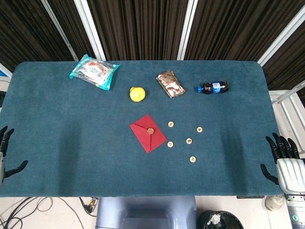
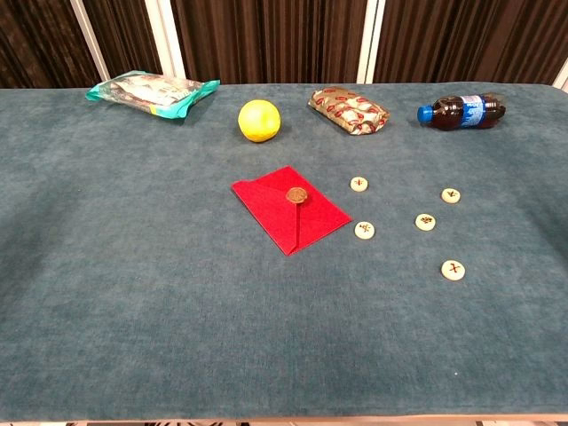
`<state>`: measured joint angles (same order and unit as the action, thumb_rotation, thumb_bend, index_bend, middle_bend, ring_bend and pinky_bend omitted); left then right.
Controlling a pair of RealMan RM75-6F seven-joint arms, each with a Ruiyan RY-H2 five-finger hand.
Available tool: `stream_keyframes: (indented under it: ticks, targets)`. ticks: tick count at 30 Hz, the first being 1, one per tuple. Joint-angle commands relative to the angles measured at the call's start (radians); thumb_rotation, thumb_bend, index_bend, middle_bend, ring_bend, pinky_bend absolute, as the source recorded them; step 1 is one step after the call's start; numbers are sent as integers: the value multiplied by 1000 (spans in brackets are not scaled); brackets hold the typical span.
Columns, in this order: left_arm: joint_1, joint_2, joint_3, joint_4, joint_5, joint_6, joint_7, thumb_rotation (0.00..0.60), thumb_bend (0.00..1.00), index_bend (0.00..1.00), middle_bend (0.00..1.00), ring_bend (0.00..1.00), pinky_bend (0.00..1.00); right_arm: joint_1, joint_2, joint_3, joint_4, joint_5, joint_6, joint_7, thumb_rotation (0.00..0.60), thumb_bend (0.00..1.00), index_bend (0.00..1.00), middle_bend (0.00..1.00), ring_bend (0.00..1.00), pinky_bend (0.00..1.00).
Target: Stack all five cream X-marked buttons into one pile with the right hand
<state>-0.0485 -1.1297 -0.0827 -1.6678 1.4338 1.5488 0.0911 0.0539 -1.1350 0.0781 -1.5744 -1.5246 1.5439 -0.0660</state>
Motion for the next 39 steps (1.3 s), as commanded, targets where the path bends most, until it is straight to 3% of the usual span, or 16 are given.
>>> stream_keyframes:
  ticks: [1, 29, 39]
  targets:
    - [0, 0, 0, 0, -1, 0, -1, 600, 150, 99, 0, 0, 0, 0, 0, 1, -1, 1, 0, 0, 600, 407, 89, 0, 0, 0]
    - [1, -2, -7, -3, -7, 1, -1, 600, 150, 99, 0, 0, 0, 4, 27, -9, -41, 18, -42, 60, 600, 406, 89, 0, 0, 0]
    - [-1, -8, -6, -2, -4, -1, 9, 600, 150, 99, 0, 0, 0, 87, 140, 13, -134, 48, -190, 76, 600, 407, 89, 0, 0, 0]
